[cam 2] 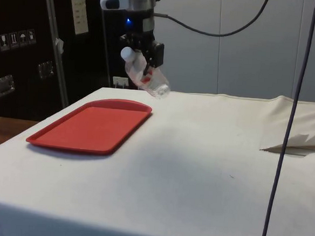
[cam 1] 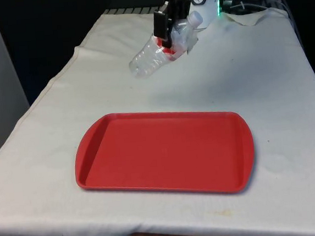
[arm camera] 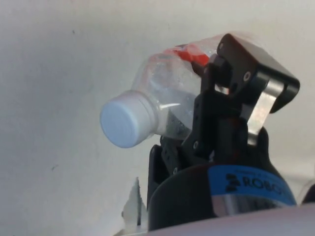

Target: Place the bottle upright on the tray.

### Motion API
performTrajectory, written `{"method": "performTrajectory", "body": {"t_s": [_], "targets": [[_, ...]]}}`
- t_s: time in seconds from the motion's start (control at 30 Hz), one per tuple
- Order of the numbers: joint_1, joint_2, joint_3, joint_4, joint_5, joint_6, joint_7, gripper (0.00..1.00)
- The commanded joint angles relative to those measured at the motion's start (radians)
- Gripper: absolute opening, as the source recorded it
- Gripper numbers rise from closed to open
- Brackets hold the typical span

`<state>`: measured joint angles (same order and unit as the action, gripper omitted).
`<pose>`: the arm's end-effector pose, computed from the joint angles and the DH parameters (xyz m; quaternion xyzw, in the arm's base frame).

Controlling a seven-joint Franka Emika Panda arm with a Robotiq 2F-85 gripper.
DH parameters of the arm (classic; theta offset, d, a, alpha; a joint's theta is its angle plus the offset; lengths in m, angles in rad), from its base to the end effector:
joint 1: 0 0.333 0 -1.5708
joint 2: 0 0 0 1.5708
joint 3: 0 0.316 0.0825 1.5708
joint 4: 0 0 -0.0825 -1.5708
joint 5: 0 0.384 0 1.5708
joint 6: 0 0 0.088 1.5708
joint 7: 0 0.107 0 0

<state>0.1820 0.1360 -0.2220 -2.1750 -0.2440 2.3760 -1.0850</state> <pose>0.5582 -0.0237 0.3379 0.8153 0.5691 -0.0267 0.1038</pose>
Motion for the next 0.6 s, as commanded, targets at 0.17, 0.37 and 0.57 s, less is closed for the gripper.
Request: {"method": "performTrajectory", "body": {"t_s": [0.17, 0.37, 0.57], "targets": [[-0.005, 0.006, 0.001, 0.001, 0.069, 0.042, -0.039, 0.32], [-0.005, 0.013, -0.001, 0.004, 0.139, 0.078, -0.076, 0.32], [-0.005, 0.019, -0.003, 0.007, 0.202, 0.106, -0.113, 0.32]]}}
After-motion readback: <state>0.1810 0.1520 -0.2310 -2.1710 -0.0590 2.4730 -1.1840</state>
